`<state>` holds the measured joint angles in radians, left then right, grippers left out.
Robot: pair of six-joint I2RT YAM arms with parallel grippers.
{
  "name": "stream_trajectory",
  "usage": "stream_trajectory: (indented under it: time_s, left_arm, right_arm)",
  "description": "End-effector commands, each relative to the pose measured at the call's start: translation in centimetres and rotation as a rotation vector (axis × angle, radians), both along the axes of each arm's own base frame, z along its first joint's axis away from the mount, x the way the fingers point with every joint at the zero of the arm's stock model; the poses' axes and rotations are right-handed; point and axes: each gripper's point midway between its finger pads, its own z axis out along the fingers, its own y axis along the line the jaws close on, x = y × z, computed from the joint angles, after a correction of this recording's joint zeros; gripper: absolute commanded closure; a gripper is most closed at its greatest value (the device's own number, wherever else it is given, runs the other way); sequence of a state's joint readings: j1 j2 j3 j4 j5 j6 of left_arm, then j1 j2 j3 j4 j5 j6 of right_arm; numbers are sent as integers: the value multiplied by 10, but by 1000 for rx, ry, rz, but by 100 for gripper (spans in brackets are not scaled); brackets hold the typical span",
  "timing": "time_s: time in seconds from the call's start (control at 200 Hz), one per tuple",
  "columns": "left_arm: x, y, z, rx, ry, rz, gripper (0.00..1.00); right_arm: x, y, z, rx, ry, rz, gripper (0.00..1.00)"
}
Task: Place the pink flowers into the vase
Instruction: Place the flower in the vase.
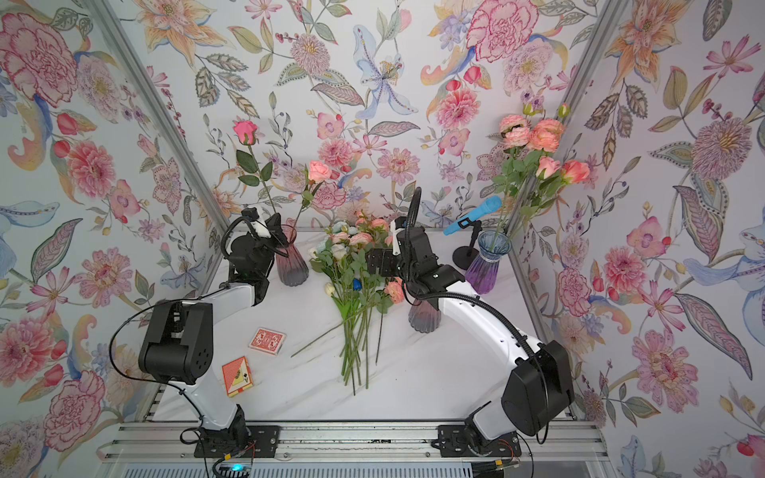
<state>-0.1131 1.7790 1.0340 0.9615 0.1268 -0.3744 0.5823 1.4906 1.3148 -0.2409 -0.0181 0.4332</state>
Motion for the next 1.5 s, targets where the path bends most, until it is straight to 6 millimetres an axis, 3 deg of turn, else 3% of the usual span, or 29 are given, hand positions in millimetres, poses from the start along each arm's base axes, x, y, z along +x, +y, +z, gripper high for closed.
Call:
stream_trajectory:
  time_s: [0.0, 0.17, 0.44, 0.59, 0.761, 1.196, 1.331, 1.356, 1.496]
  left_arm:
    - [-3, -9, -15, 16, 40, -25, 96]
    - [-7, -11, -20, 16, 59, -29, 94]
    - [-16, -13, -16, 28, 62, -30, 80]
    - [-22, -11, -13, 33, 60, -23, 79]
    - [-28, -12, -6, 33, 46, -25, 79]
    - [-45, -16, 15, 44, 9, -34, 66]
    - [-49, -18, 14, 40, 16, -50, 56]
    - [-57, -18, 30, 36, -17, -50, 55]
    - [-66, -22, 38, 49, -29, -68, 44]
  right_arm:
    - [1, 0, 12, -1, -24, -2, 1]
    - [-2, -1, 14, 1, -27, -3, 1]
    - [-6, -1, 15, 4, -31, 2, 1]
    - [-9, 0, 17, 6, -34, 8, 1]
    - [-12, 0, 18, 6, -38, 10, 1]
    - [-14, 4, 13, 2, -28, 18, 1]
    - [-11, 9, 8, -4, -16, 26, 1]
    - [-11, 9, 7, -7, -15, 26, 1]
    - [-9, 14, -1, -18, -1, 36, 1]
